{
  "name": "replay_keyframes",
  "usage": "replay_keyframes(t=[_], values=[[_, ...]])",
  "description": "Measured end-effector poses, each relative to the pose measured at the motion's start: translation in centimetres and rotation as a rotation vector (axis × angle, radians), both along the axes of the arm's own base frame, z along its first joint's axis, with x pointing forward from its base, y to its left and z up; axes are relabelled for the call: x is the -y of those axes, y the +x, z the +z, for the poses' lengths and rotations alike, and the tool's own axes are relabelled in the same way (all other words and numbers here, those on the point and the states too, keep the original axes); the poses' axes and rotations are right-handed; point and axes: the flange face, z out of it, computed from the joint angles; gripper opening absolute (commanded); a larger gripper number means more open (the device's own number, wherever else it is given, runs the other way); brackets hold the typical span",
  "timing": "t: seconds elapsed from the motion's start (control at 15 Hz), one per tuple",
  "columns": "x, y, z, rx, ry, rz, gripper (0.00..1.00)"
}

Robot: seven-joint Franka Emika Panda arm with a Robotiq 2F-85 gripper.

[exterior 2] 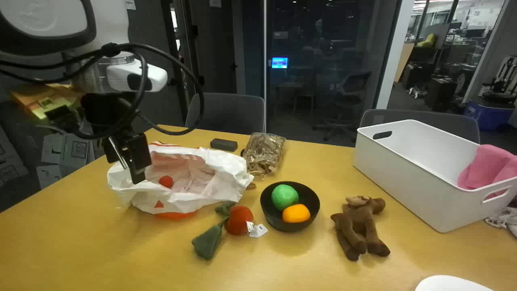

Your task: Put the toy vegetable, the contents of the black bowl and the toy moose into the plastic bag

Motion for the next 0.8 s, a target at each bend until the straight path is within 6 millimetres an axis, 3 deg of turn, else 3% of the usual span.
replay_keyframes(t=[0.47,0.8], values=[[0.0,0.1,0.7,0.017,0.0,0.0,1.0],[0.8,1.0,-0.5,0.031,-0.015,-0.021,1.0]])
